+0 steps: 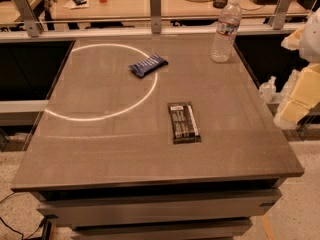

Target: Move water bottle near rxbar blueberry

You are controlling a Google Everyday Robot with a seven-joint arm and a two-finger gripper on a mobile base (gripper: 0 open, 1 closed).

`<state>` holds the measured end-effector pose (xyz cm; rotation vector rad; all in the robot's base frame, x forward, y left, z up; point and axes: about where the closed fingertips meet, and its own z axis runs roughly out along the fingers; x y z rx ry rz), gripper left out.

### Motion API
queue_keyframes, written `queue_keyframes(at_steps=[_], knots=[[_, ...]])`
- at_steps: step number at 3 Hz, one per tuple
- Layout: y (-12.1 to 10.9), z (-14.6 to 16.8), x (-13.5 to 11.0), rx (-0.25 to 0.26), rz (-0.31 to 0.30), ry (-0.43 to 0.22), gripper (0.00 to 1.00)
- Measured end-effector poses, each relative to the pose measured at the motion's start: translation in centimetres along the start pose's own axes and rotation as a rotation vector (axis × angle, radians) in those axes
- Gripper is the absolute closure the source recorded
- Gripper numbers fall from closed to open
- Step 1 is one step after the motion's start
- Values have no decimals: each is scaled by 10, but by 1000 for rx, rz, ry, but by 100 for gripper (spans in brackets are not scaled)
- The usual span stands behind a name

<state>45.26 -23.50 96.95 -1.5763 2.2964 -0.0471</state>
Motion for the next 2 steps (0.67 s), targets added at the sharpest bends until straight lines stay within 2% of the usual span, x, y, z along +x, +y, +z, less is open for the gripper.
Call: queue_keyframes(at_steps=[1,2], knots=[[-32,16,29,5,131,-124,0],[-66,30,48,29,198,-301,0]])
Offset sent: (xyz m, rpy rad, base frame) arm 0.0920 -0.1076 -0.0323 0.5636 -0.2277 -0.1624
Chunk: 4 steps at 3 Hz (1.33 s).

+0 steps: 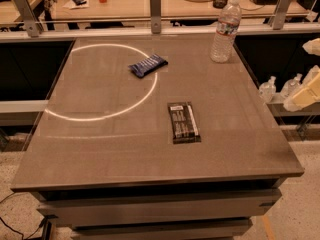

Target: Move water bottle near rxbar blueberry

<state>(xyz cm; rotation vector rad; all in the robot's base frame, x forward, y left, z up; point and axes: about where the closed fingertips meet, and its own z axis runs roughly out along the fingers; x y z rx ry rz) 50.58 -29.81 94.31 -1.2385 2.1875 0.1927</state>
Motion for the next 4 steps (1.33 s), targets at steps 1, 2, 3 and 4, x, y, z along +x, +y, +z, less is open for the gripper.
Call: queue_keyframes(at_steps=[1,2,3,4], knots=[[-41,11,14,21,53,-214,0],[-74,26,23,60,123,-319,0],[-102,41,28,135,227,-360,0],[-132,59,29,233,357,-385,0]])
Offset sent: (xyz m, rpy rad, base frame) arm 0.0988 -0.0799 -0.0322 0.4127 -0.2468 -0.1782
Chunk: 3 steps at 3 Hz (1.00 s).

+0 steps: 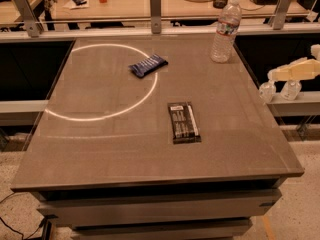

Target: Move water bottle near rxbar blueberry

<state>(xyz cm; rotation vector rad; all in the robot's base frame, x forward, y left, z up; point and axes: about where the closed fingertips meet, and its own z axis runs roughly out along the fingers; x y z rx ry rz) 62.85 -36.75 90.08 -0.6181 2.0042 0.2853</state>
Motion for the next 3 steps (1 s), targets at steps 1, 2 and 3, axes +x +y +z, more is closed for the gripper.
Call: queue_keyframes(at_steps=[1,2,3], knots=[[-22,20,-11,93,73,-50,0],[-38,35,-25,144,80,-104,0],[-37,35,-25,143,80,-104,0]])
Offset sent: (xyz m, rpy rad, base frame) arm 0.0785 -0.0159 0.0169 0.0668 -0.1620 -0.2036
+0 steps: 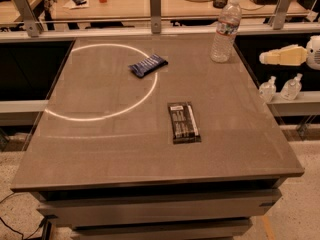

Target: Move water bottle near rxbar blueberry

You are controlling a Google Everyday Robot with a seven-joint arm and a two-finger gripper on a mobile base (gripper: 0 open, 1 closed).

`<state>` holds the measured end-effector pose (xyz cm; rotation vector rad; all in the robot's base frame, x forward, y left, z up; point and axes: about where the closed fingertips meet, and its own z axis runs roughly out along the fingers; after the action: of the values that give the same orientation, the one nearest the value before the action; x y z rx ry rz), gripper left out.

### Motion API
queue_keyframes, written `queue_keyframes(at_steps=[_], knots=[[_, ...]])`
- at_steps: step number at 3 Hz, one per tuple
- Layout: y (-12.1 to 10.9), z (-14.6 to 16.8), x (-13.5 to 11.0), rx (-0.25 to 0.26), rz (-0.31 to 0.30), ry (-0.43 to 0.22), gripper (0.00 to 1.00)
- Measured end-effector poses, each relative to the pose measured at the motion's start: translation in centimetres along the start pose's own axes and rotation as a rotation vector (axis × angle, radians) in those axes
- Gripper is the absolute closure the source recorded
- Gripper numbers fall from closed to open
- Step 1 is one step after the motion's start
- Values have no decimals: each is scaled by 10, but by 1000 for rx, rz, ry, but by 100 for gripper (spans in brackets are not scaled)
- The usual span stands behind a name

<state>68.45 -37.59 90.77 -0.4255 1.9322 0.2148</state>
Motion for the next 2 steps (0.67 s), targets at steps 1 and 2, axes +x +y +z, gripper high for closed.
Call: queue_keyframes(at_steps=[1,2], knots=[[3,5,-4,-41,17,-46,0],[12,13,-15,-150,25,-146,0]])
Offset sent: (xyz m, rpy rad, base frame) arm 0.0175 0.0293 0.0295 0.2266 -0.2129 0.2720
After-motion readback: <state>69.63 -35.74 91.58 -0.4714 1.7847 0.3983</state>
